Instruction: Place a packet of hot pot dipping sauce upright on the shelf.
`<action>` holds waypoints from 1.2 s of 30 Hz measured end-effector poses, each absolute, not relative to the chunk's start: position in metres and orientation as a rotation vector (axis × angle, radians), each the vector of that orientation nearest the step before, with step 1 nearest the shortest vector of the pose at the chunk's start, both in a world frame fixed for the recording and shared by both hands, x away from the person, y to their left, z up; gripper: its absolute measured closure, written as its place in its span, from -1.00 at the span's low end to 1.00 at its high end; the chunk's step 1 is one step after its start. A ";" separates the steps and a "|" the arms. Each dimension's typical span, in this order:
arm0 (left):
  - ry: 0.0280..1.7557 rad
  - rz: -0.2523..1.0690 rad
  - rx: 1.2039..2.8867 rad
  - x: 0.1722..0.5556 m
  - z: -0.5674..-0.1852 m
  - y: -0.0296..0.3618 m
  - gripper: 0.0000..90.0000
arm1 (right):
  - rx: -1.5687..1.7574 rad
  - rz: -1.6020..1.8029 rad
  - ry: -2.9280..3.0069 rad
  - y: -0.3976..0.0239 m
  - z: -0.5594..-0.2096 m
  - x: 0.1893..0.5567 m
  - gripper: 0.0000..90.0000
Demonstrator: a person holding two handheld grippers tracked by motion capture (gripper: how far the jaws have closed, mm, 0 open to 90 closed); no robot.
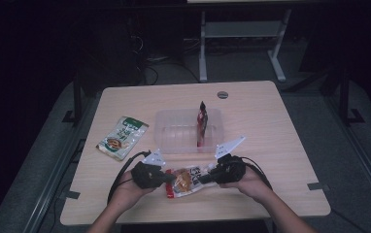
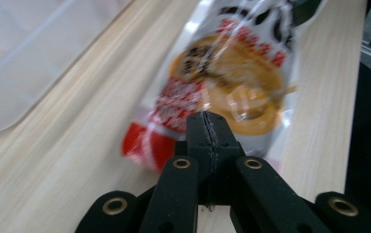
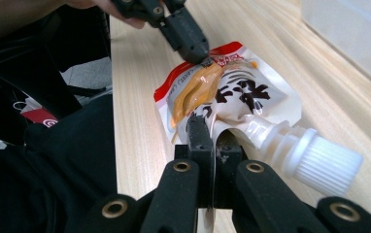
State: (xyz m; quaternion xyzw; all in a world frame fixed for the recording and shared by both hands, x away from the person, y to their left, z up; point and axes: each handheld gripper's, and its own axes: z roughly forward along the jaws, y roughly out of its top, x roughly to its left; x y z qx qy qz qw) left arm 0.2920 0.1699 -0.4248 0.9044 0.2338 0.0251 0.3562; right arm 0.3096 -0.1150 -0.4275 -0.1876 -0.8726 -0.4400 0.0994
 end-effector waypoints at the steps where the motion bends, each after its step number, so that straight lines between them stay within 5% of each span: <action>1: 0.604 0.073 2.338 0.293 -0.425 0.171 0.99 | -0.555 -1.301 -2.580 -0.115 -0.427 0.310 0.99; 26: 0.477 0.049 2.355 0.288 -0.432 0.124 0.99 | -0.409 -1.516 -2.453 -0.116 -0.402 0.301 1.00; 36: 0.527 0.032 2.325 0.286 -0.429 0.141 0.64 | -0.446 -1.527 -2.487 -0.127 -0.401 0.304 0.99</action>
